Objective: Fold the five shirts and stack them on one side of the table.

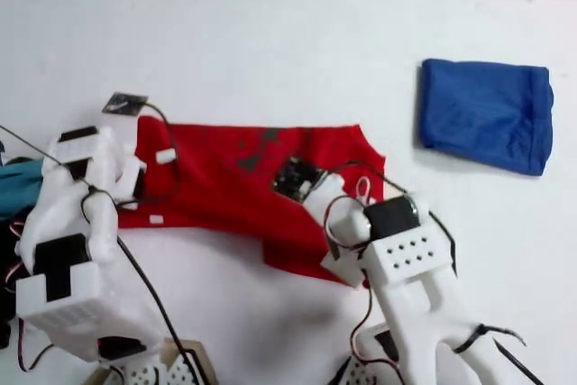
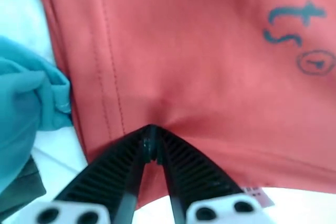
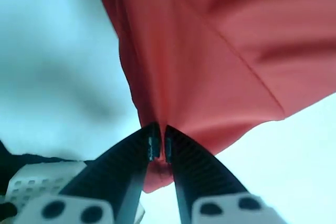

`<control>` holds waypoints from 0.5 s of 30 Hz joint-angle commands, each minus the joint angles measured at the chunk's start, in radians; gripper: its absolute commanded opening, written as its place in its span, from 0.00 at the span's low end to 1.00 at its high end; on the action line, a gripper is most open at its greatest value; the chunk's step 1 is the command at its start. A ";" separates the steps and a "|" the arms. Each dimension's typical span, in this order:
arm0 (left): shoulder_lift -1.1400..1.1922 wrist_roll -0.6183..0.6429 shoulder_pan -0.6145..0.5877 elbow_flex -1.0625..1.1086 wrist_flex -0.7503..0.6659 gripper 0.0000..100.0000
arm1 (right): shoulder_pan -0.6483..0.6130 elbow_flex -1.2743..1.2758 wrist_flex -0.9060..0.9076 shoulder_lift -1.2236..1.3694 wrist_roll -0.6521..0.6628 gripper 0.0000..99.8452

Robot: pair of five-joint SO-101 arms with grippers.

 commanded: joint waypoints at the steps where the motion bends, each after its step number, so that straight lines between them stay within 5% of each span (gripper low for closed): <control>1: 0.003 0.003 0.012 0.002 -0.023 0.03 | -0.001 0.068 -0.099 0.002 0.006 0.02; 7: 0.003 0.003 0.012 0.002 -0.023 0.03 | 0.001 0.133 -0.292 0.136 0.006 0.07; 11: 0.003 0.003 0.012 0.002 -0.023 0.03 | -0.001 0.074 -0.260 0.209 0.008 0.21; 15: 0.003 0.003 0.012 0.002 -0.023 0.03 | -0.047 -0.005 -0.150 0.209 0.008 0.21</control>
